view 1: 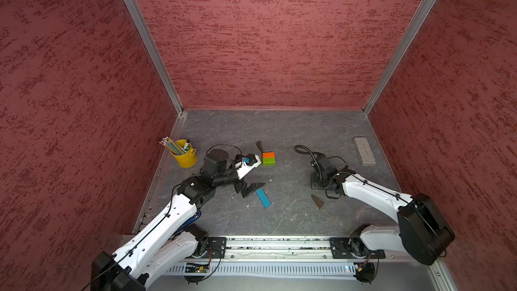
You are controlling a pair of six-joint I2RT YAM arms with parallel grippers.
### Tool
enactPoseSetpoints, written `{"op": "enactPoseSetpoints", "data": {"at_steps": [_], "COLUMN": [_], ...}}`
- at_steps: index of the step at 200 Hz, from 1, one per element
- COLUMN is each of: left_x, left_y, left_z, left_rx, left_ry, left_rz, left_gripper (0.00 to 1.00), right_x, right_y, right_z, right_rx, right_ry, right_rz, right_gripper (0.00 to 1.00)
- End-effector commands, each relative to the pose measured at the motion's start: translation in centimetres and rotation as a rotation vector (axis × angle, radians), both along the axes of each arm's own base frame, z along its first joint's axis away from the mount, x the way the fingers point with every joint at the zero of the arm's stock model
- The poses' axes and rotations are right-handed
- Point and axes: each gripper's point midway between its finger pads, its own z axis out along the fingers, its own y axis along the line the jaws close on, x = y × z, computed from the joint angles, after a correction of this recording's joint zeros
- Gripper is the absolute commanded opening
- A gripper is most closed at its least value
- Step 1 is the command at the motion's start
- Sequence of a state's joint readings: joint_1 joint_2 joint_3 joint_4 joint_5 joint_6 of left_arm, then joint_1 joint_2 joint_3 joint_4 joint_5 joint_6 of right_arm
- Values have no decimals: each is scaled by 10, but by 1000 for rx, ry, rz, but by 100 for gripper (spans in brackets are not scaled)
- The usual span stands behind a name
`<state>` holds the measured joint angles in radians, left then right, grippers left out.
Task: Assemble a small pinwheel with building blocks
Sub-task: Pick up the building block from the center of the board, then place the building block at the center of the board.
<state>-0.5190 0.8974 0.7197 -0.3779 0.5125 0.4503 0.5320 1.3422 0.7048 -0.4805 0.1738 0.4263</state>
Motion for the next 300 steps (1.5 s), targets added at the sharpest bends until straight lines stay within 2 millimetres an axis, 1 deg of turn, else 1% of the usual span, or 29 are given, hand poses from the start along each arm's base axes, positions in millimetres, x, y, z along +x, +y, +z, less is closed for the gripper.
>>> {"op": "enactPoseSetpoints", "data": {"at_steps": [1, 26, 31, 36, 38, 41, 55, 70, 71, 83, 96, 101, 116, 127, 145, 161, 172, 185, 197, 207, 239, 260, 270, 300], "left_x": [20, 45, 51, 56, 59, 62, 79, 91, 92, 101, 109, 112, 119, 124, 128, 129, 128, 127, 125, 124, 120, 121, 122, 123], "left_y": [9, 29, 33, 37, 39, 42, 56, 66, 67, 73, 78, 80, 86, 90, 94, 96, 96, 96, 98, 99, 101, 105, 106, 108], "left_z": [2, -3, -2, -1, -2, -1, 2, 5, 6, 9, 11, 12, 11, 9, 1, -4, -3, -5, -7, -8, -15, -21, -19, -18], "left_rx": [2, 20, 17, 11, 9, 4, -30, -67, -70, -98, -131, -146, -189, -217, -238, -247, -257, -253, -244, -242, -220, -193, -197, -206], "left_ry": [-9, 15, 23, 33, 40, 49, 98, 158, 160, 202, 243, 253, 276, 294, 328, 338, 341, 344, 359, 369, 404, 431, 423, 415], "left_rz": [92, 236, 267, 298, 310, 329, 419, 478, 480, 522, 551, 561, 586, 598, 592, 598, 594, 596, 601, 604, 620, 644, 644, 649], "left_gripper": [100, 100, 100, 100, 100, 100, 100, 100, 100, 100, 100, 100, 100, 100, 100, 100, 100, 100, 100, 100, 100, 100, 100, 100], "right_x": [36, 62, 67, 74, 76, 79, 96, 113, 114, 120, 129, 133, 145, 149, 155, 155, 153, 163, 165, 172, 190, 199, 204, 208], "right_y": [20, 31, 33, 35, 36, 37, 42, 45, 47, 54, 58, 59, 64, 71, 82, 94, 102, 107, 112, 117, 124, 125, 124, 126], "right_z": [28, 44, 47, 56, 52, 53, 64, 73, 73, 76, 78, 77, 76, 71, 65, 59, 54, 51, 44, 43, 34, 26, 21, 13], "right_rx": [1, -87, -96, -103, -112, -119, -139, -187, -206, -272, -322, -347, -380, -399, -428, -435, -436, -454, -464, -472, -501, -510, -512, -520], "right_ry": [-136, -196, -205, -229, -218, -223, -267, -321, -330, -377, -417, -423, -433, -438, -454, -486, -497, -515, -505, -520, -498, -476, -467, -450], "right_rz": [161, 320, 347, 372, 387, 404, 477, 547, 590, 726, 804, 849, 913, 992, 1118, 1248, 1342, 1375, 1453, 1479, 1590, 1651, 1663, 1738], "right_gripper": [27, 27, 27, 28, 28, 28, 30, 30, 29, 29, 28, 28, 29, 29, 29, 29, 29, 29, 29, 29, 29, 29, 29, 30]}}
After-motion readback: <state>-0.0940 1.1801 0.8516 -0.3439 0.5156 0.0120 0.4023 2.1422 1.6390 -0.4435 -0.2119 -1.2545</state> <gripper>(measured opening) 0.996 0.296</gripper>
